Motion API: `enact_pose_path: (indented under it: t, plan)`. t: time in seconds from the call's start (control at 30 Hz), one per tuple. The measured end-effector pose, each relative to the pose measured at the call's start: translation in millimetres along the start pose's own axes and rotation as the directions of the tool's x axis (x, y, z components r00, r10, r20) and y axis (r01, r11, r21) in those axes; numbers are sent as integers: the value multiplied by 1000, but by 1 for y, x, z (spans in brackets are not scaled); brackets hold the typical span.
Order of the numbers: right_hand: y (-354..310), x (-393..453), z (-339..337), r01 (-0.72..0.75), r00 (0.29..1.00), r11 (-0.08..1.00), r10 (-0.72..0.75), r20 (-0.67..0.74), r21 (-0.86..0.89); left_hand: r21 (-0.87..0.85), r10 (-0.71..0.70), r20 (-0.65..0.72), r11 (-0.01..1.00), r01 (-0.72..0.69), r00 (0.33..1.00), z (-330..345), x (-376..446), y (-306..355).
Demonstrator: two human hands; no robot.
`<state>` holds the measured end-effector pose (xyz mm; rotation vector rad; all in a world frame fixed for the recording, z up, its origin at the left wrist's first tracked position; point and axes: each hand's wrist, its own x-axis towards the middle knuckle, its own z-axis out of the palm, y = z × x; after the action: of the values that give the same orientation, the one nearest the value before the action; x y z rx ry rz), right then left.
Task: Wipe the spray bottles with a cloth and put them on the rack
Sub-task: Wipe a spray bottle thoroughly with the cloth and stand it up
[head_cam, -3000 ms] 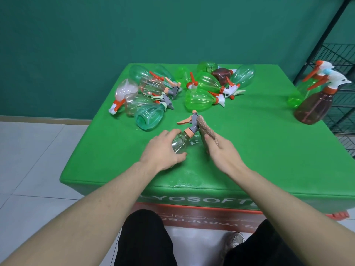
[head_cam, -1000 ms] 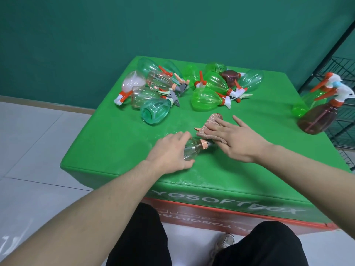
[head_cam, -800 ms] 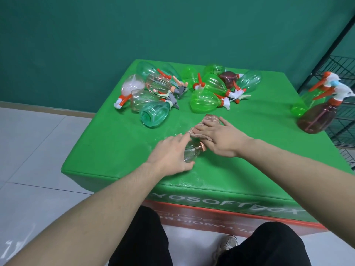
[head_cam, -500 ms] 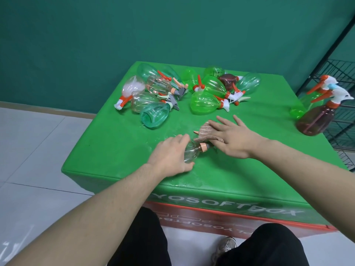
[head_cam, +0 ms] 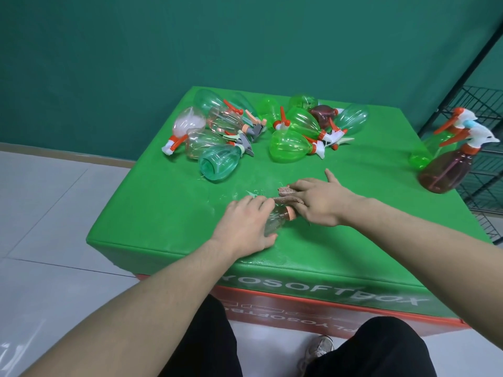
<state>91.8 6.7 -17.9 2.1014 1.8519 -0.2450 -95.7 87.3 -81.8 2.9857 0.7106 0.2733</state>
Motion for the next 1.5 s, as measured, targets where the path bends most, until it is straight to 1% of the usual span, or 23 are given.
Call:
enact_pose_path:
  t: [0.13,0.27,0.4,0.53,0.77,0.9,1.0,1.07,1.1,1.17,1.23,1.33,1.5]
  plan:
    - [-10,15,4,12,1000,997,-11,-19,77,-19,-6,11,1000,6,1000,-4,2,-1]
    - [-14,23,4,5,999,989,1,-41,147,-74,-47,7,996,47,999,-8,2,-3]
    - [-1,13,4,-23,998,994,29,-55,107,-121,-88,41,988,92,995,-12,5,-6]
    - [2,10,3,-44,999,995,45,-16,85,-122,-65,62,990,72,996,-9,6,-7]
    - [-4,29,8,5,1000,995,-3,-17,104,-114,-50,51,992,56,997,-8,11,-7]
    - [0,35,16,61,996,970,-44,-78,236,-138,-53,44,989,59,998,-9,12,-8]
    - [9,35,22,99,990,910,-50,-129,403,-137,-28,65,990,36,997,-9,13,-8]
    - [11,33,24,113,986,889,-45,-162,443,-136,-21,73,990,31,997,-9,13,-9]
    - [11,33,24,101,984,890,-23,-179,445,-141,-24,72,989,34,997,-9,13,-10]
    - [13,33,24,34,977,871,75,-201,491,-160,-38,73,986,49,997,-9,11,-12]
    - [14,35,25,-16,960,784,186,-209,621,-178,-46,81,982,60,996,-10,11,-14]
    - [13,39,27,-55,926,556,339,-166,829,-188,-52,113,980,73,992,-10,11,-16]
    - [20,36,34,-112,847,245,530,-37,963,-213,-77,118,972,101,990,-8,12,-24]
